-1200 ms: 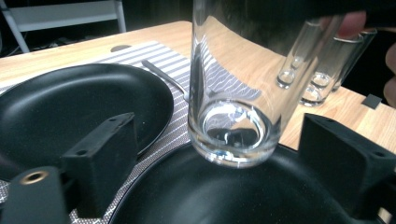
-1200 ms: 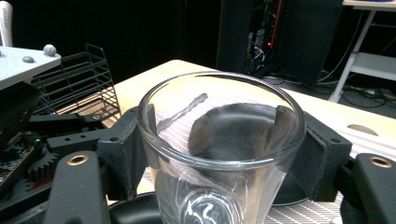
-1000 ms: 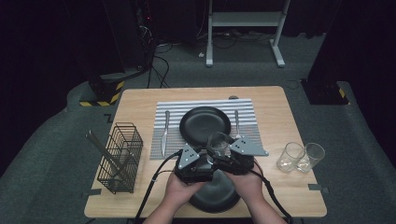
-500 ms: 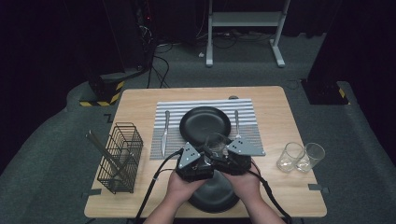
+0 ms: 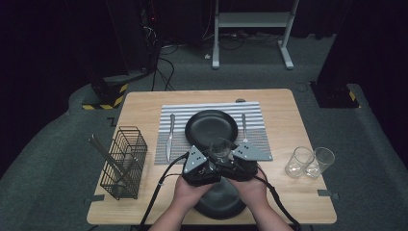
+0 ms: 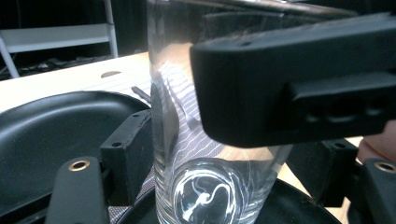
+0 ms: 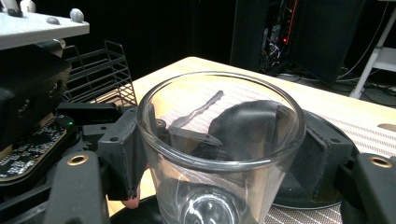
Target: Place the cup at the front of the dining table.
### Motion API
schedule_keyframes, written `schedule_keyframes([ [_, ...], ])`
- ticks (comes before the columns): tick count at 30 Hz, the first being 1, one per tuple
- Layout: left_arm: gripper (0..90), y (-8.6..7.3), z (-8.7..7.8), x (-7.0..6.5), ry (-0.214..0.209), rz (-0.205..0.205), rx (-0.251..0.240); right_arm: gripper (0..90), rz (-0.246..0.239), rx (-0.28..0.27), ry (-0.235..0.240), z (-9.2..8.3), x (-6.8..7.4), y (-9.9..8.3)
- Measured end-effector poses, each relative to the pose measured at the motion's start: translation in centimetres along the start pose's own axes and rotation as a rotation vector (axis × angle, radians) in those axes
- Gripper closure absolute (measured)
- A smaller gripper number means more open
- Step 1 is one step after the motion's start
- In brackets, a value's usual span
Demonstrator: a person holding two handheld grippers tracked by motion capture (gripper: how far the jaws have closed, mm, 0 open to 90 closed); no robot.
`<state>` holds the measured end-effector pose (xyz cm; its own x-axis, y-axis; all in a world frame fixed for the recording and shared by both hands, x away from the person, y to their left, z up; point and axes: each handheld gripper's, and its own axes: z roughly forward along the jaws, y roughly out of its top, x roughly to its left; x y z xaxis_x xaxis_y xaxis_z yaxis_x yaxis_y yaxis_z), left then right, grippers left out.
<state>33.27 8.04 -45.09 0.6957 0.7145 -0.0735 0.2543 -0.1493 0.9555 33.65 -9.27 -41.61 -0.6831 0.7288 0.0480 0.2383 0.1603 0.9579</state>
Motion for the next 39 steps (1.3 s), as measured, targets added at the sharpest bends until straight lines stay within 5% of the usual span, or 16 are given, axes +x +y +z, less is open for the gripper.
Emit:
schedule_keyframes([
  [39, 31.0, 0.04, -0.47, -0.26, 0.043, 0.022, 0.014, 28.1, -0.024, 0.012, 0.026, 0.34, 0.33, 0.39],
])
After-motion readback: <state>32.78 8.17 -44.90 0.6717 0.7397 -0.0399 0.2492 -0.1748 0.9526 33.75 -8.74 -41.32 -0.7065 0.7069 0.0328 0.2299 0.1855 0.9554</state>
